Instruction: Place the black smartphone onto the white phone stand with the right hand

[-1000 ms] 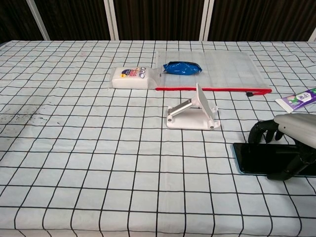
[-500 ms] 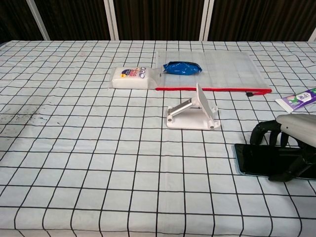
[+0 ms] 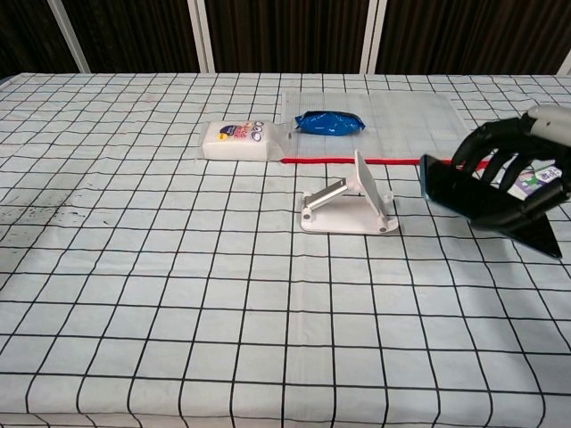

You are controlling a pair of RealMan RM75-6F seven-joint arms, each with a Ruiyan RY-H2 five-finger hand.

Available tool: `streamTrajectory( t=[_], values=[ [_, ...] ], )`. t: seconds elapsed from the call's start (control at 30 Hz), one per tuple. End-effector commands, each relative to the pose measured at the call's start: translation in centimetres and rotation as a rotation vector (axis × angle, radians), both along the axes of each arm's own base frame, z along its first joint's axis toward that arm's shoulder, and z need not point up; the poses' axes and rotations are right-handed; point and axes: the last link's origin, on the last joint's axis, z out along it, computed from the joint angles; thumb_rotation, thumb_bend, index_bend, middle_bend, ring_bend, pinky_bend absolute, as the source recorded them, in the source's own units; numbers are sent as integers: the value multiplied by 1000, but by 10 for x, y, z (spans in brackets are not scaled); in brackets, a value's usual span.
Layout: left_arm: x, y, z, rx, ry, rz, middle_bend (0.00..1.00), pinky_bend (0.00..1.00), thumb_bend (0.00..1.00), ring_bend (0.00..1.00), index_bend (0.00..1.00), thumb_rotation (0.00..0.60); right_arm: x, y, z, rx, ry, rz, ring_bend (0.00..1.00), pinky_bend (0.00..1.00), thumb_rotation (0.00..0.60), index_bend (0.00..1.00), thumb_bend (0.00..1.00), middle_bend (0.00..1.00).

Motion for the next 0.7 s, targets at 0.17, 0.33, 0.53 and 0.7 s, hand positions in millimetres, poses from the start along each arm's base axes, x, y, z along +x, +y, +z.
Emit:
streamTrajectory(
  t=[0.17, 0.33, 0.53, 0.7],
  values=[
    [2, 1, 1, 20, -27, -18, 0, 0, 0, 0, 0, 600, 18, -45, 22, -103, -469, -80, 496, 501, 600, 582, 316, 557],
    [1, 2, 0, 29, -28, -18, 0, 0, 0, 0, 0, 600, 24, -56, 15, -88, -708, -83, 491, 501, 600, 582, 317, 557],
    [0, 2, -1, 31, -27, -11, 0, 0, 0, 0, 0, 600, 25, -62, -6, -76, -823, -67, 485, 501, 600, 582, 314, 556],
    [-1, 3, -1, 36, -22, 1, 0, 0, 0, 0, 0, 600, 25, -63, -30, -153, -790, -12, 445, 501, 600, 582, 311, 526]
  ],
)
